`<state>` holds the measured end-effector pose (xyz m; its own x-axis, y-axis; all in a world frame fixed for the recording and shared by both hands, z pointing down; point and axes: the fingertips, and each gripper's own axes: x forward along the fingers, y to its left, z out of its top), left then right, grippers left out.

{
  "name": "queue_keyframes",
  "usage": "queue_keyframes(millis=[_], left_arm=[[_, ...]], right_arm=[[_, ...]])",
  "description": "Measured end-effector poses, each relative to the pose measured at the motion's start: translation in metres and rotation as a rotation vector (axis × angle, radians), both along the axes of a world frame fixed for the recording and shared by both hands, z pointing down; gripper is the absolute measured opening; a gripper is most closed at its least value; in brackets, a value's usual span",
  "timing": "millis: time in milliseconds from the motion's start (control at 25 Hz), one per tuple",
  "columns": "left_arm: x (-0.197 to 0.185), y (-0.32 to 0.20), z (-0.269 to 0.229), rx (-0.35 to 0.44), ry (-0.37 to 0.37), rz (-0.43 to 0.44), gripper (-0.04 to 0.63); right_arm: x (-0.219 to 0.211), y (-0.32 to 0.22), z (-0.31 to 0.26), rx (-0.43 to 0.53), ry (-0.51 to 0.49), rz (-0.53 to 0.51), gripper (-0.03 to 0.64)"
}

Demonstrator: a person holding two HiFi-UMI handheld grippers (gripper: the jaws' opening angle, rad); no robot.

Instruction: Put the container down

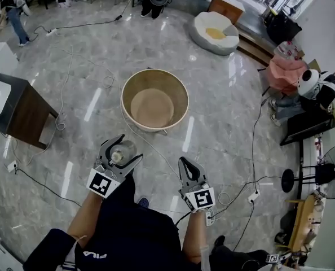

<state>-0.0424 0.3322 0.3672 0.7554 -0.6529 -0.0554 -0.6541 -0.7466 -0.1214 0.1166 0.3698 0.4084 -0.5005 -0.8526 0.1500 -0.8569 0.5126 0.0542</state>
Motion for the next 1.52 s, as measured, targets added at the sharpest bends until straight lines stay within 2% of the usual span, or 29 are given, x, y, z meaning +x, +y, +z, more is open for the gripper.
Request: queue_keyframes(millis=[280, 520, 760, 1120, 1520], left_arm=[[-0.016, -0.087, -0.011, 0.003, 0.031, 0.01, 0.359], [-0.032, -0.155, -0.015, 0.023, 0.011, 0.036, 0.359], [-0.045, -0.193, -0.011, 0.015, 0.0, 0.073, 0.359], [-0.021, -0.227, -0.001, -0.011, -0.013, 0.098, 0.359], [0.012, -0.26, 0.002, -0.024, -0.021, 0.06, 0.359]], right_arm=[[-0.015, -0.087, -0.014, 0.01, 0.02, 0.014, 0.031], [-0.03, -0.153, -0.022, 0.025, 0.023, 0.045, 0.031], [-0.045, -0.191, -0.022, 0.036, 0.008, 0.079, 0.031], [-0.03, -0.222, -0.02, 0.022, 0.006, 0.08, 0.031], [0.005, -0.262, -0.016, 0.029, 0.003, 0.044, 0.031]])
